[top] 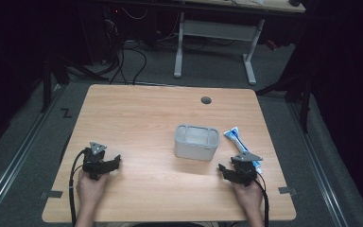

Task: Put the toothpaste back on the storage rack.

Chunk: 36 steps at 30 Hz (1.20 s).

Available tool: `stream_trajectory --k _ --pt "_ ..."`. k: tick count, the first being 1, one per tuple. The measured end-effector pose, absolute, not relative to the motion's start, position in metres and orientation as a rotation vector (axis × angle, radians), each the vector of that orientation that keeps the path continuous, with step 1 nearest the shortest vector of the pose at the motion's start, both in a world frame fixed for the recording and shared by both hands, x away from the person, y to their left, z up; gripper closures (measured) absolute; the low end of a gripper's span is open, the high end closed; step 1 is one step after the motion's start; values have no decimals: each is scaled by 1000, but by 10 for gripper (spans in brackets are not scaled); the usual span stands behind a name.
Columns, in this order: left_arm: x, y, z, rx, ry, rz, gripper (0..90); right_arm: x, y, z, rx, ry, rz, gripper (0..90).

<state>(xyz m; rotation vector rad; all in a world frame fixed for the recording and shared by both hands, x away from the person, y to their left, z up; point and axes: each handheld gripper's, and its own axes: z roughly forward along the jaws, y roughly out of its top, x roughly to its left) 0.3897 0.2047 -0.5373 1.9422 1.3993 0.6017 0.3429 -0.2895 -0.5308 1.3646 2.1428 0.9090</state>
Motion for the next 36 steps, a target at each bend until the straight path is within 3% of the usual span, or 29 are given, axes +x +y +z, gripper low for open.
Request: stream_trajectory --k 27,36 --pt "390 205 -537 1939 1401 598 232 341 -288 -531 1369 2135 902 362" --pt "390 206 -537 1935 1401 590 230 333 -291 -529 1348 2073 922 424"
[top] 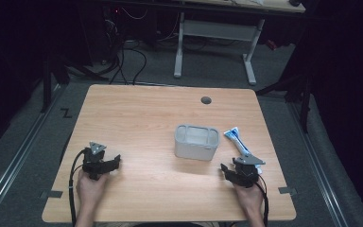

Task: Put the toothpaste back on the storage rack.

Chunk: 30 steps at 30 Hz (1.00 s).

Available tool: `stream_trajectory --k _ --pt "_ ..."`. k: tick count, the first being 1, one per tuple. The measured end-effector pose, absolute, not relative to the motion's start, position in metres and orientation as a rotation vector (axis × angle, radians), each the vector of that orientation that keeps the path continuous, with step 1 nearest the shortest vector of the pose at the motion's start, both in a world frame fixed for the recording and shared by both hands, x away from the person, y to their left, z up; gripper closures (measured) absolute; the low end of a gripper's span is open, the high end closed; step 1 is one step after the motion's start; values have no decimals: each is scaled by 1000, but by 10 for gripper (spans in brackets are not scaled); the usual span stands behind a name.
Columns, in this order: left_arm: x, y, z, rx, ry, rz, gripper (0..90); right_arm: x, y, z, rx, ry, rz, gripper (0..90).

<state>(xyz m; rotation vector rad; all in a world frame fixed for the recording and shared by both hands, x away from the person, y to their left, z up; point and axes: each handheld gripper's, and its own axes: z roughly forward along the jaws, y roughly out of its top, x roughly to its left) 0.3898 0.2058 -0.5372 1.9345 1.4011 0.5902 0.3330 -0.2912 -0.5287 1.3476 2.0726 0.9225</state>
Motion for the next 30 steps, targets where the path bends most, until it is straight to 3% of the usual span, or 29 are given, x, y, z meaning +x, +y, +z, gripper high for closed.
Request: stream_trajectory --k 30 --pt "390 207 -537 1929 1400 581 228 317 -303 -518 1337 2042 1015 421"
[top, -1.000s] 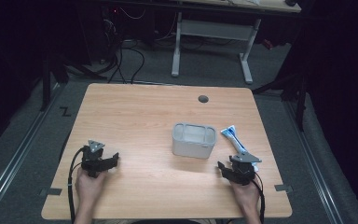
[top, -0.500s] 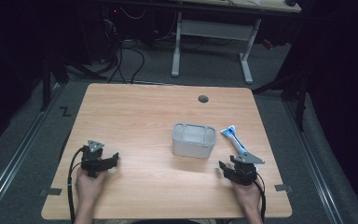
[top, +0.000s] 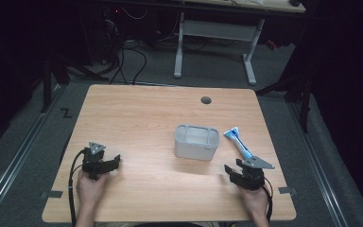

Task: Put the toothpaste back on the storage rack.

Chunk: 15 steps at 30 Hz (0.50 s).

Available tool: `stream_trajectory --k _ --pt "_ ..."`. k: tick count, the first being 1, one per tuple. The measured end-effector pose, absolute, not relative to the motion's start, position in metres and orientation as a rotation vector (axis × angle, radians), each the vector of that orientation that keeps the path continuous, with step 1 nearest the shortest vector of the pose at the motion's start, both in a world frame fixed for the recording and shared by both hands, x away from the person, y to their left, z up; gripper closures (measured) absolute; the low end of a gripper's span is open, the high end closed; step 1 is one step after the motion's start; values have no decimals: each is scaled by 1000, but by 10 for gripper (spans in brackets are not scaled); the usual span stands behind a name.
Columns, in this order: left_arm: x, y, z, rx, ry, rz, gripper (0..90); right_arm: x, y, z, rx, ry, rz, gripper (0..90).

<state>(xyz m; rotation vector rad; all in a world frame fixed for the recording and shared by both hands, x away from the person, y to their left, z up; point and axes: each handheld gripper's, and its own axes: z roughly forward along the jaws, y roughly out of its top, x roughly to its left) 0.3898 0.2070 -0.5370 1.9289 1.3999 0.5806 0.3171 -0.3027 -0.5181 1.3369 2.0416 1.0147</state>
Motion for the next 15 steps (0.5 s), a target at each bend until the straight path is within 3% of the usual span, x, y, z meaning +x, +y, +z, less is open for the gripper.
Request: stream_trajectory --k 15 --pt "390 207 -537 1928 1400 579 228 304 -314 -514 1337 1977 1041 420"
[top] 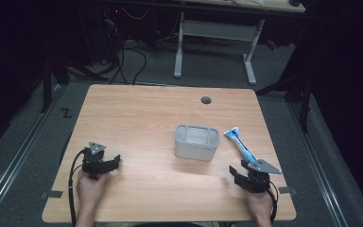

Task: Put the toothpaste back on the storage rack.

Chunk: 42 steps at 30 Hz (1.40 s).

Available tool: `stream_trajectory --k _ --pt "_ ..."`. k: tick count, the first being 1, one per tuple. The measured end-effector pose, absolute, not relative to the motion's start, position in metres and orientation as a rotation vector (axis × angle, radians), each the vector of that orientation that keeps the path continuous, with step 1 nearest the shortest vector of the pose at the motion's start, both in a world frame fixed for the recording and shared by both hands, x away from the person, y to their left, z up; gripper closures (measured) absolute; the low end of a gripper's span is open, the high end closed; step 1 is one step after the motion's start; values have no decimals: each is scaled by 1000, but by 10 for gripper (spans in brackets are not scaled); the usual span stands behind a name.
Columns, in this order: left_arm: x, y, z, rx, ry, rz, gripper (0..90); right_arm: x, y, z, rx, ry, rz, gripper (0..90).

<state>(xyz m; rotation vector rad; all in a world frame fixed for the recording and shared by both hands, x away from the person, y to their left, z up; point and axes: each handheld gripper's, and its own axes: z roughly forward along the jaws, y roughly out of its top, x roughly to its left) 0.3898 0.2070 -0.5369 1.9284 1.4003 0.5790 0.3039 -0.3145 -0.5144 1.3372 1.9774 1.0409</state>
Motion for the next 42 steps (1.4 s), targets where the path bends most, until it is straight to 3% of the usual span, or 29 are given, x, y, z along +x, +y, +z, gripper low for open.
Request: stream_trajectory --k 21,42 --pt "390 207 -537 1931 1400 584 230 305 -331 -495 1364 1918 1035 423" --pt "390 206 -537 1931 1400 585 229 331 -335 -478 1357 1943 1050 445"
